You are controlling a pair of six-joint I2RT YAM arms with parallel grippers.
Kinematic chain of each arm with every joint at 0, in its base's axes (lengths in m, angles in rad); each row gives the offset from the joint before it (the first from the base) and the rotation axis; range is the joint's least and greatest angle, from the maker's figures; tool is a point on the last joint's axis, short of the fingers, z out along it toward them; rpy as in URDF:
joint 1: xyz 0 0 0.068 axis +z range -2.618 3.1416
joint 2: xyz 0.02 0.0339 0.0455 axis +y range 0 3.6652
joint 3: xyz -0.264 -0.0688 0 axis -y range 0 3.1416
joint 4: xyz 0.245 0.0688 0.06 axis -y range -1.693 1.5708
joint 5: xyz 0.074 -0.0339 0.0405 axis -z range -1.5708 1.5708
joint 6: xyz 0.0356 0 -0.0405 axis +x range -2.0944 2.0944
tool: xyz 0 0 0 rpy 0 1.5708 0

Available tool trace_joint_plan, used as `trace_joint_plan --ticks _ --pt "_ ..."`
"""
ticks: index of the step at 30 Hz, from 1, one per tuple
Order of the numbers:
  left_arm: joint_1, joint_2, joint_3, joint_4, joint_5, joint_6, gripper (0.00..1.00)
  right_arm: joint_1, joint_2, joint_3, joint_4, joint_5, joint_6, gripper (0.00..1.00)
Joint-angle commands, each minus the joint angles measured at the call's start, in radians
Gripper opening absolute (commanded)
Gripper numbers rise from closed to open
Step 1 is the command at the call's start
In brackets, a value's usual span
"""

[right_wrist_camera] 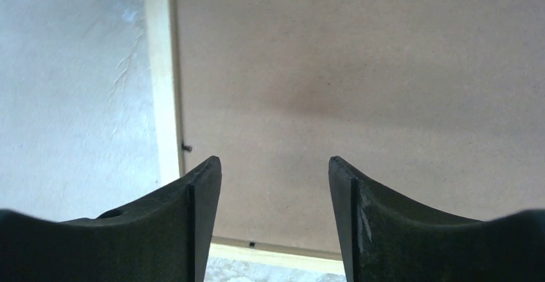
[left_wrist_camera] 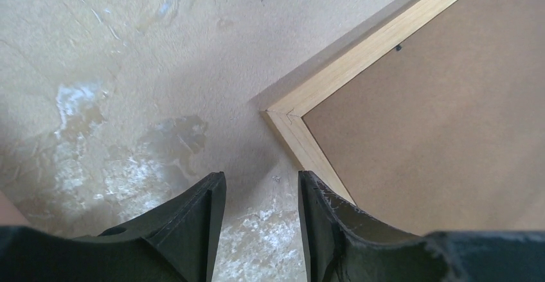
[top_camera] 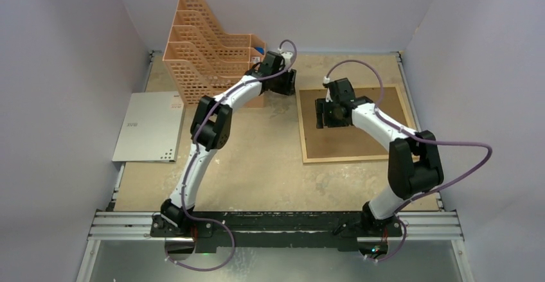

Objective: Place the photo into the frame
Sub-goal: Adjust the photo frame at the center of the board.

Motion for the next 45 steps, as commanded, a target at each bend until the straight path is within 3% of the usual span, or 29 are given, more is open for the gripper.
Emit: trace_joint_plan --ticks 1,6,10,14,23,32,34,37,40,45 --pt "0.044 -0.142 0.013 0.086 0.171 -0.037 0.47 0.029 -0.091 0.019 -0.044 -0.091 -0.159 0.67" --pt "0.055 -0.352 -0.129 0.140 0.208 -0.053 0.49 0.141 -0.059 0.051 -0.090 -0.101 -0.202 0.70" --pt "0.072 -0.443 -0.164 0.054 0.126 -0.042 0.49 0.234 0.012 0.062 -0.113 -0.063 -0.225 0.70" --pt "0.102 -0.508 -0.233 0.017 0.010 -0.030 0.49 0.250 0.075 0.087 -0.089 -0.035 -0.155 0.68" --pt "0.128 -0.600 -0.378 0.006 -0.039 -0.020 0.49 0.273 0.188 0.152 -0.097 0.062 0.082 0.46" --pt "0.130 -0.642 -0.480 0.013 -0.024 -0.032 0.49 0.281 0.302 0.239 -0.102 0.206 0.216 0.40" --pt "0.130 -0.649 -0.494 0.010 -0.020 -0.035 0.48 0.281 0.329 0.265 -0.106 0.205 0.228 0.33" --pt "0.132 -0.665 -0.515 0.008 -0.022 -0.036 0.48 0.281 0.368 0.313 -0.129 0.181 0.274 0.15" --pt "0.132 -0.686 -0.536 -0.001 -0.054 -0.042 0.48 0.280 0.422 0.392 -0.171 0.187 0.335 0.05" --pt "0.134 -0.709 -0.584 -0.015 -0.134 -0.112 0.48 0.253 0.526 0.610 -0.247 0.219 0.484 0.00"
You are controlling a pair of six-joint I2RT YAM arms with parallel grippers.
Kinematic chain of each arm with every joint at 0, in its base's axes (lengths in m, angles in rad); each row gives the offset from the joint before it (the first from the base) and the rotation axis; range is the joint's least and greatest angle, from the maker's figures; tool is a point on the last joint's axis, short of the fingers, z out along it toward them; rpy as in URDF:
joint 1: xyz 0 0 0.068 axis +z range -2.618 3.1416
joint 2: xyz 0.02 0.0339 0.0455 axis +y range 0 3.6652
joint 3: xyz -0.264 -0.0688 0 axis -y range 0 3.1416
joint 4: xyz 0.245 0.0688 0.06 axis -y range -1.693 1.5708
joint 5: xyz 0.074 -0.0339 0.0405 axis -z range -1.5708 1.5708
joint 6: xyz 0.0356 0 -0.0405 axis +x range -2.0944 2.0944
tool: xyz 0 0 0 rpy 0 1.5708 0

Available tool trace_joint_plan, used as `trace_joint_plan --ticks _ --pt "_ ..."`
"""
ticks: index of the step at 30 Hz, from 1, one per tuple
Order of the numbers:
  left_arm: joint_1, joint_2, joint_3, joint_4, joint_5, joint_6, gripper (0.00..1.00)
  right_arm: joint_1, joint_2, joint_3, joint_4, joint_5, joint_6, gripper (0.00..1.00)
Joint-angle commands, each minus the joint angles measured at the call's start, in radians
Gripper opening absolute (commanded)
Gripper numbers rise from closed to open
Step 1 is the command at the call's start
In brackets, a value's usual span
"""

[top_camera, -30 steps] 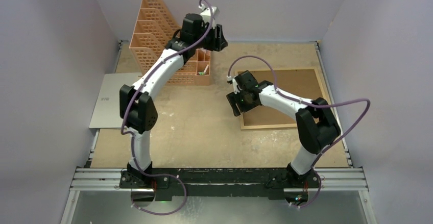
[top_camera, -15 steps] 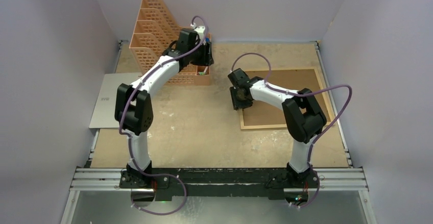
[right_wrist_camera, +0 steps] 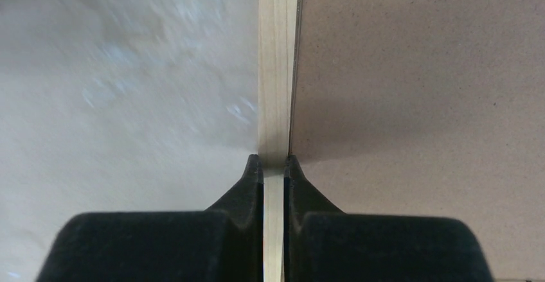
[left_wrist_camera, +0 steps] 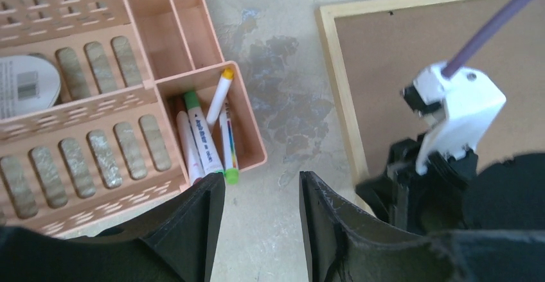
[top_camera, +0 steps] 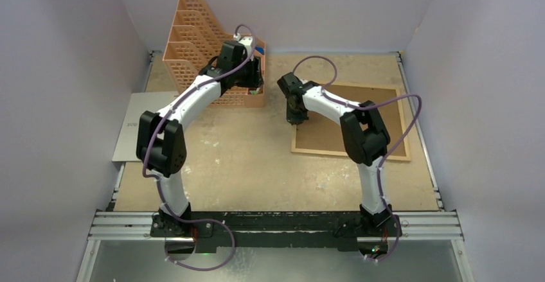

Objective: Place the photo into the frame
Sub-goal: Adjust the photo frame at the center of the board.

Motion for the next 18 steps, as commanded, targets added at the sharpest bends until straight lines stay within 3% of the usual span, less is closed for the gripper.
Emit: trace_joint_plan --ticks 1,10,14,18 --pt "0.003 -0.066 -0.044 0.001 -0.053 -0.061 0.48 -0.030 0.096 0.188 -0.027 0.017 0.201 0.00" --pt "0.003 -0.136 -0.210 0.070 0.043 -0.094 0.48 -0.118 0.238 0.475 -0.014 -0.113 0.491 0.08" --pt "-0.008 -0.157 -0.311 0.164 0.150 -0.093 0.48 -0.140 0.250 0.574 -0.061 -0.052 0.446 0.37" --pt "-0.051 -0.148 -0.374 0.199 0.177 -0.051 0.49 -0.197 0.130 0.448 0.031 0.005 0.375 0.52"
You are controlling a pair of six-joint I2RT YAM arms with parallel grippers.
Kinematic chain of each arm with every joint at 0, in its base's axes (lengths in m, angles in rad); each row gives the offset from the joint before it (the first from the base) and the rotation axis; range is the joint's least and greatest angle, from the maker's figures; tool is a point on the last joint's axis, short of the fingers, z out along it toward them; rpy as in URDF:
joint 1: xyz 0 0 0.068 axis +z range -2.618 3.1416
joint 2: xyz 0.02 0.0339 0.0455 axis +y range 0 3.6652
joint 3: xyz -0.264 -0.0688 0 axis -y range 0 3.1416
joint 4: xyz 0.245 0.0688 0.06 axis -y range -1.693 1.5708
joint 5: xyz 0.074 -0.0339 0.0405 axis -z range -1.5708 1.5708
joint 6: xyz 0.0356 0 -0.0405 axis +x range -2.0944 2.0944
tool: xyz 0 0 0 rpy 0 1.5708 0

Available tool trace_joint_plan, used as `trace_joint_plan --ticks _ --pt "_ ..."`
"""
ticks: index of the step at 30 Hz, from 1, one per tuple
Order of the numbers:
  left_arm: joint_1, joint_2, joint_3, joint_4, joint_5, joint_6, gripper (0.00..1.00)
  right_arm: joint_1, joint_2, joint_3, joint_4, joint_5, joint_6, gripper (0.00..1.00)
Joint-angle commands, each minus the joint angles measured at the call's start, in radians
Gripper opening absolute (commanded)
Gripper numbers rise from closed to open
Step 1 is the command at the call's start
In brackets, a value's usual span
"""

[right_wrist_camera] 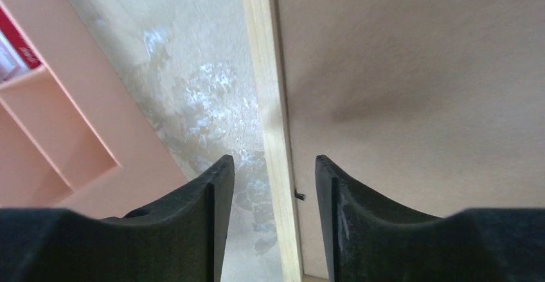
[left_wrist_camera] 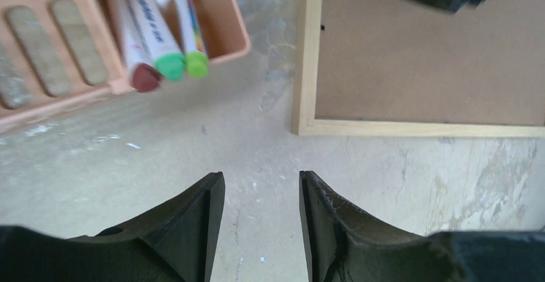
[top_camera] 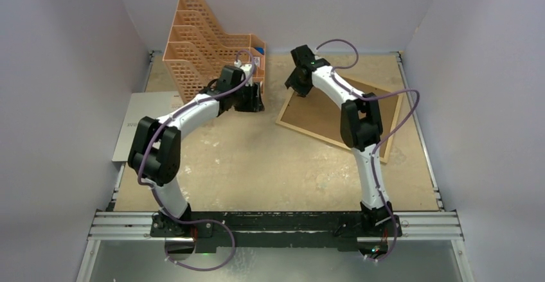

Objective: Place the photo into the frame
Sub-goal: Adjust the photo frame at the center of the board.

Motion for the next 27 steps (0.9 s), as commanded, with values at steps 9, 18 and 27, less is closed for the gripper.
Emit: trace_joint_plan --ticks 9,18,27 --pt "-0.208 0.071 -0.053 0.117 0.039 0.095 0.45 -0.310 -0.143 -0.057 0.269 0.042 -0.420 0.44" --pt "-0.262 0.154 -0.088 0.126 0.024 0.131 0.40 -0.419 0.133 0.281 0.168 0.109 -0.686 0.39" --pt "-0.289 0.243 -0.019 0.082 -0.095 0.094 0.34 -0.495 0.170 0.221 0.090 0.141 -0.656 0.38"
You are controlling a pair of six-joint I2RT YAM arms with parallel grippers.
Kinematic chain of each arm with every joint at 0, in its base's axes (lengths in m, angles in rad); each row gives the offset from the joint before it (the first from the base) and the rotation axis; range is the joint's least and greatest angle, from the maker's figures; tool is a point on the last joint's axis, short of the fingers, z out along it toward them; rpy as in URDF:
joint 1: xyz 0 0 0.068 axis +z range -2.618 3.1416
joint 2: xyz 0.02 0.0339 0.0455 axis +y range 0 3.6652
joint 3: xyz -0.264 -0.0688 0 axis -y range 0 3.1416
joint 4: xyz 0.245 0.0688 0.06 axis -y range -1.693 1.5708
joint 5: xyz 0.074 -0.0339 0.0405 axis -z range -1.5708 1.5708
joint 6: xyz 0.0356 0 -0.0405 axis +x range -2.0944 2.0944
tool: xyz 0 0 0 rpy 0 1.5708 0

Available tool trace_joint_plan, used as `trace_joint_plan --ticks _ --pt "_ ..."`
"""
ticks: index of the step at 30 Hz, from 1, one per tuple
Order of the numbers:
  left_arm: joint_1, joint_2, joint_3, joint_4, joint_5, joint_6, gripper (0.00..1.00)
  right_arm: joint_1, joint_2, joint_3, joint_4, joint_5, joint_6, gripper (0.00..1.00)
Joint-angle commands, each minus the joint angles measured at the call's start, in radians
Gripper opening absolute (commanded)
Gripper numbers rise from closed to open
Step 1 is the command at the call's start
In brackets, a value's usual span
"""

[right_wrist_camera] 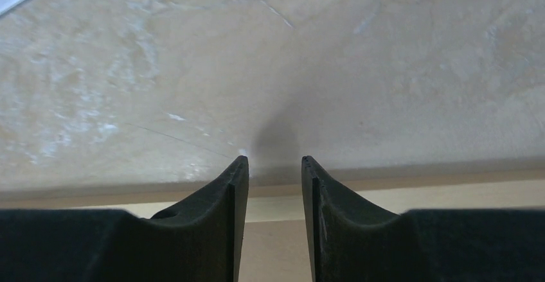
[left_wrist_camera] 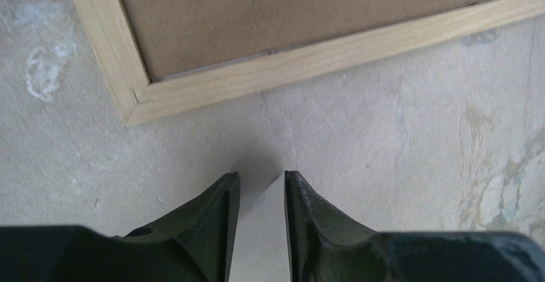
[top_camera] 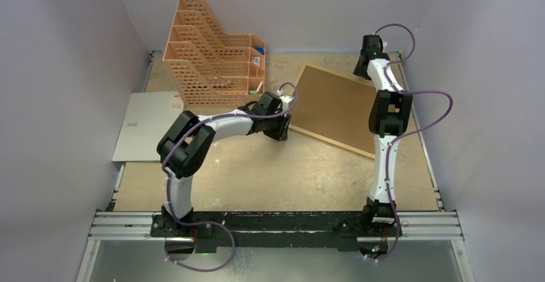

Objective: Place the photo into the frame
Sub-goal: Adjust the photo frame at the center of the board.

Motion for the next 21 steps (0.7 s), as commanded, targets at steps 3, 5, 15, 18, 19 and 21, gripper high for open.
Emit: trace_joint_plan --ticks 3,5,15,18,19,21 --pt "-0.013 0.097 0.094 -0.068 -0.165 -0.039 0.27 -0.018 -0.068 -0.102 -0.059 0.044 0.002 0.38" --pt "-0.013 0.123 0.130 -0.097 -0.208 -0.046 0.24 -0.023 -0.092 -0.160 -0.073 0.022 0.010 0.38" --pt "0.000 0.255 0.330 -0.189 -0.308 -0.049 0.22 -0.055 -0.321 -0.523 -0.126 -0.090 0.097 0.37" --pt "0.017 0.287 0.374 -0.207 -0.298 -0.055 0.23 -0.056 -0.404 -0.645 -0.103 -0.125 0.116 0.37" --pt "0.022 0.295 0.387 -0.211 -0.291 -0.055 0.23 -0.056 -0.429 -0.688 -0.089 -0.141 0.120 0.36" --pt "0.032 0.307 0.412 -0.218 -0.282 -0.055 0.23 -0.055 -0.483 -0.804 -0.064 -0.160 0.127 0.34"
